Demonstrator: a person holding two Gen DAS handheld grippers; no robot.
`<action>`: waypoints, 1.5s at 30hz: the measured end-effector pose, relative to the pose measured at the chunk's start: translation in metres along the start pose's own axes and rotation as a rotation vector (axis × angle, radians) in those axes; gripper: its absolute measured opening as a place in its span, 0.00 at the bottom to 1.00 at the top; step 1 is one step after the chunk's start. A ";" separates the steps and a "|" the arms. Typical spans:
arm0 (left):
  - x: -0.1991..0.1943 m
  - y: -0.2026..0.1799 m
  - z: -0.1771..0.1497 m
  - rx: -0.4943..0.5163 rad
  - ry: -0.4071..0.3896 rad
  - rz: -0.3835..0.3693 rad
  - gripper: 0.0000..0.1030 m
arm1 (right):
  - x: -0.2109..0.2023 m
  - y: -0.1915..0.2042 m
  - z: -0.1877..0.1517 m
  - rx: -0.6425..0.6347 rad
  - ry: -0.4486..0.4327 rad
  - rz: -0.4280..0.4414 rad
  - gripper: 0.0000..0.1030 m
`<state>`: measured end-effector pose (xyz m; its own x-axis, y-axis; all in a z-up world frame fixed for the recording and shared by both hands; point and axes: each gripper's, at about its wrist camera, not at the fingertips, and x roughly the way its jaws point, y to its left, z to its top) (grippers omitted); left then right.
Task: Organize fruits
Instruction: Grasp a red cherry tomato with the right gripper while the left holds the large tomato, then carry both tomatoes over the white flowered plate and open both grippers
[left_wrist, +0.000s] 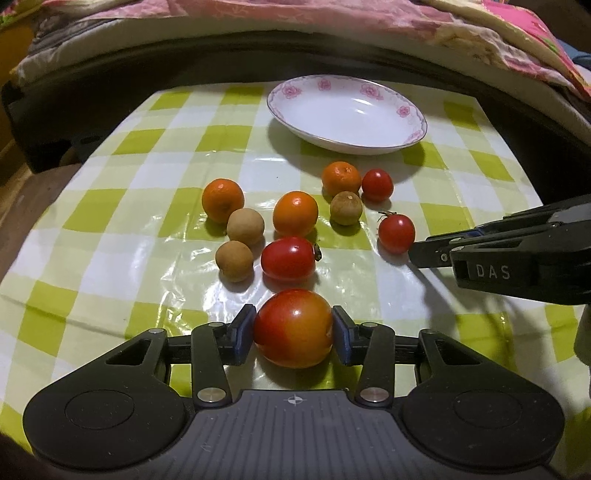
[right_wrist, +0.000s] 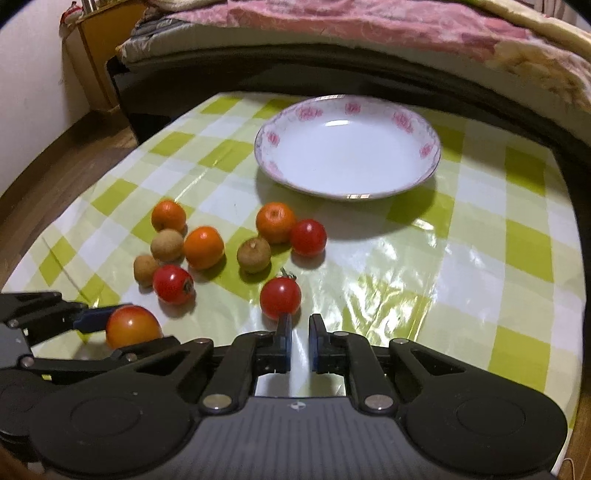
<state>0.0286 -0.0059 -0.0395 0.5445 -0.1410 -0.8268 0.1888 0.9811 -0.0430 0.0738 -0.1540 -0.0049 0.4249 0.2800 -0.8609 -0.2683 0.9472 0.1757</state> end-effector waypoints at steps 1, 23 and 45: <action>0.000 0.000 0.000 0.002 -0.001 -0.002 0.50 | 0.000 0.000 0.000 0.004 -0.003 0.003 0.16; 0.001 -0.001 0.002 0.019 0.004 -0.004 0.50 | 0.015 0.010 0.011 -0.024 -0.024 -0.021 0.29; -0.008 -0.026 0.044 0.051 -0.061 -0.017 0.50 | -0.019 -0.002 0.020 0.027 -0.098 -0.009 0.29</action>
<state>0.0552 -0.0363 -0.0068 0.5895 -0.1669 -0.7903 0.2388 0.9707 -0.0268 0.0832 -0.1583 0.0208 0.5096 0.2844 -0.8121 -0.2416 0.9531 0.1822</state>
